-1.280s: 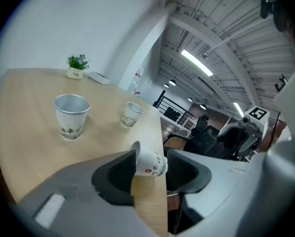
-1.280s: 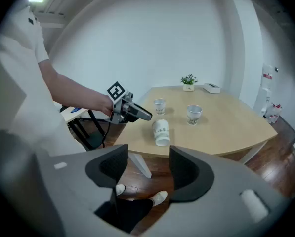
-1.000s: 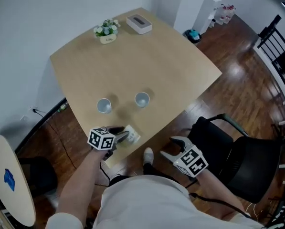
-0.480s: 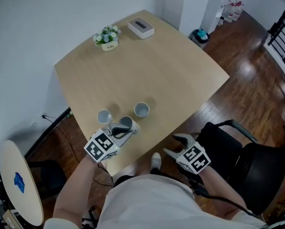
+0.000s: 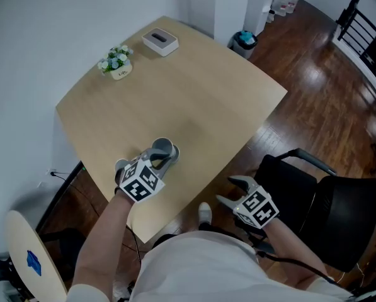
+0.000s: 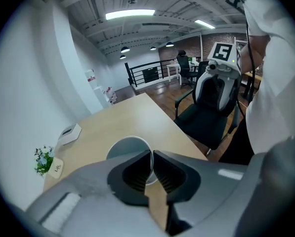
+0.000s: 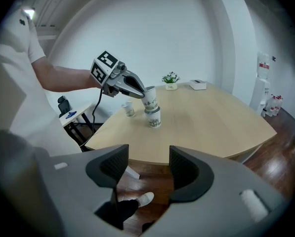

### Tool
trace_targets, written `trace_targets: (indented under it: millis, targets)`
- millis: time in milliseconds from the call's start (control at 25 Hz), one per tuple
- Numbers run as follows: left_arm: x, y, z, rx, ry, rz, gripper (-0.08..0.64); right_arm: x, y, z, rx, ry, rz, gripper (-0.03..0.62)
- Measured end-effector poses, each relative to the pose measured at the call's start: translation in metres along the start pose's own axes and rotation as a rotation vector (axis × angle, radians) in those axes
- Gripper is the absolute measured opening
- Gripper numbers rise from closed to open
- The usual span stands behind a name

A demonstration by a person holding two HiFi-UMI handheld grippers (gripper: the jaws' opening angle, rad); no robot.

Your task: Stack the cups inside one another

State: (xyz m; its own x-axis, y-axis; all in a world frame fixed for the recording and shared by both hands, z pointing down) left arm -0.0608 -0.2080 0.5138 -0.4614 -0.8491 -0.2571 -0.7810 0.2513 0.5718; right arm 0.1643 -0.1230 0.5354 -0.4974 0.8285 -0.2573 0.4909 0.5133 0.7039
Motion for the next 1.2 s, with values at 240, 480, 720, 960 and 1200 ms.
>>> trace_targets:
  millis: [240, 480, 720, 960, 1200]
  targets:
    - [-0.005, 0.007, -0.020, 0.032, 0.021, -0.004, 0.056, -0.012, 0.008, 0.009, -0.001, 0.025, -0.026, 0.259]
    - [-0.004, 0.007, -0.007, -0.012, 0.015, 0.066, 0.147, -0.012, 0.002, 0.007, -0.002, 0.019, -0.012, 0.259]
    - [0.002, 0.019, 0.060, -0.163, -0.042, 0.287, 0.156, 0.003, -0.010, -0.008, 0.008, -0.017, 0.036, 0.259]
    - [-0.026, 0.101, 0.135, -0.186, -0.150, 0.550, 0.158, 0.033, -0.015, -0.022, 0.033, -0.059, 0.080, 0.258]
    - [-0.039, 0.167, 0.170, -0.157, -0.246, 0.679, 0.228, 0.068, -0.027, -0.045, 0.055, -0.106, 0.129, 0.258]
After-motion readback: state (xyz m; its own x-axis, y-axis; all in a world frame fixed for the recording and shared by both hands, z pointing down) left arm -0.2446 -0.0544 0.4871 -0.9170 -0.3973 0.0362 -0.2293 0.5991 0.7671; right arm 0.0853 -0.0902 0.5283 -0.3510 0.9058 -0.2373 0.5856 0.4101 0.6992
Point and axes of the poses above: the fingertips, and each gripper's own axes: z backward along the fingers, x to its left, y out of its underside, the point moved 6 cm from there along z, backward along the fingers, and after that the axes turned 4 degrees about -y, right-handed, at the moved point
